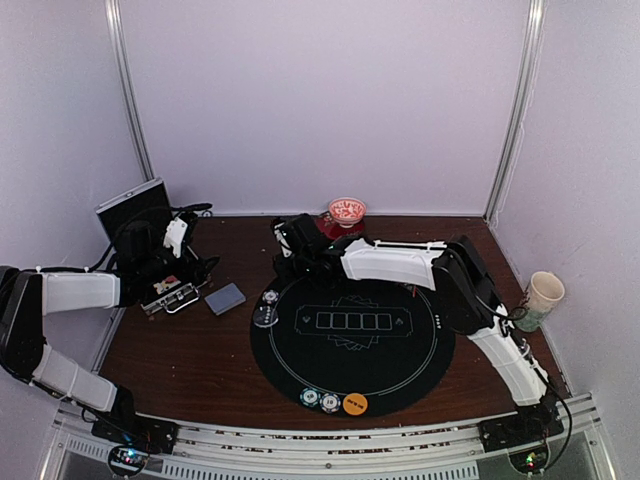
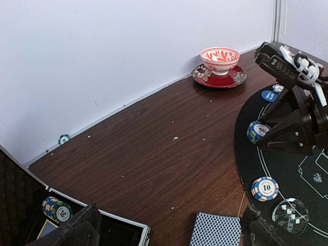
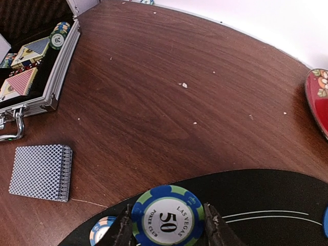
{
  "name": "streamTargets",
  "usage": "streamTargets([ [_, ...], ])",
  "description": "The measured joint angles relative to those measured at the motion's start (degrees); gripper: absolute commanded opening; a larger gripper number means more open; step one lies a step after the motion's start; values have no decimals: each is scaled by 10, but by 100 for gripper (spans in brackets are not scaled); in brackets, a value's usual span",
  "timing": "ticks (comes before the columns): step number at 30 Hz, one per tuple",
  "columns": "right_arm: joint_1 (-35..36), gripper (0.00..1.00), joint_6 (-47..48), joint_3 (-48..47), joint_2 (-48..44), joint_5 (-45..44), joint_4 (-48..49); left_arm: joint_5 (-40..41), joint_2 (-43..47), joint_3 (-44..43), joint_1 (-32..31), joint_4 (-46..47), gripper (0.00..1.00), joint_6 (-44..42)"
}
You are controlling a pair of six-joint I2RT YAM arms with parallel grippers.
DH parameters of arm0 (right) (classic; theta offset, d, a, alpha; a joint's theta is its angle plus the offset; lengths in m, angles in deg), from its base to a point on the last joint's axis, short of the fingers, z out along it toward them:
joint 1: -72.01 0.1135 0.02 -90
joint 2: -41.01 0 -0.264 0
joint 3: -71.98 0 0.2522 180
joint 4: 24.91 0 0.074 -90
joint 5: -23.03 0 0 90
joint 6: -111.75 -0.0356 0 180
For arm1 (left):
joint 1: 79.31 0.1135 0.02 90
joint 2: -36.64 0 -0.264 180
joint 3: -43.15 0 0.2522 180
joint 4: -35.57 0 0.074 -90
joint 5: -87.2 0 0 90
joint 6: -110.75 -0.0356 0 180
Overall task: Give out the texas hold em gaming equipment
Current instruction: Place the poker chips pile in the dealer area.
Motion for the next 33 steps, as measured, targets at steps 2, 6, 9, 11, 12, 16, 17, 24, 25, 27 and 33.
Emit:
streamTargets([
  [2,1,16,0,-2,8,16,5,0,0,0,0,0,98,0],
  [6,2,16,-1,-2,15,39,9,0,0,0,0,0,98,0],
  [9,3,16,-2,-2,16,47,13,0,0,0,0,0,98,0],
  [11,5,16,-2,-2,16,51,18,0,0,0,0,0,98,0],
  [12,6,16,-3,-2,17,52,20,0,0,0,0,0,98,0],
  [16,7,16,-4,-2,21,55,24,0,0,0,0,0,98,0],
  [17,7,16,-5,-2,24,56,25,0,0,0,0,0,98,0],
  [24,7,17,-9,-2,44,59,26,0,0,0,0,0,98,0],
  [25,7,17,-9,-2,46,59,25,0,0,0,0,0,98,0],
  [27,7,17,-9,0,51,60,26,0,0,0,0,0,98,0],
  [33,7,19,-10,6,52,62,26,0,0,0,0,0,98,0],
])
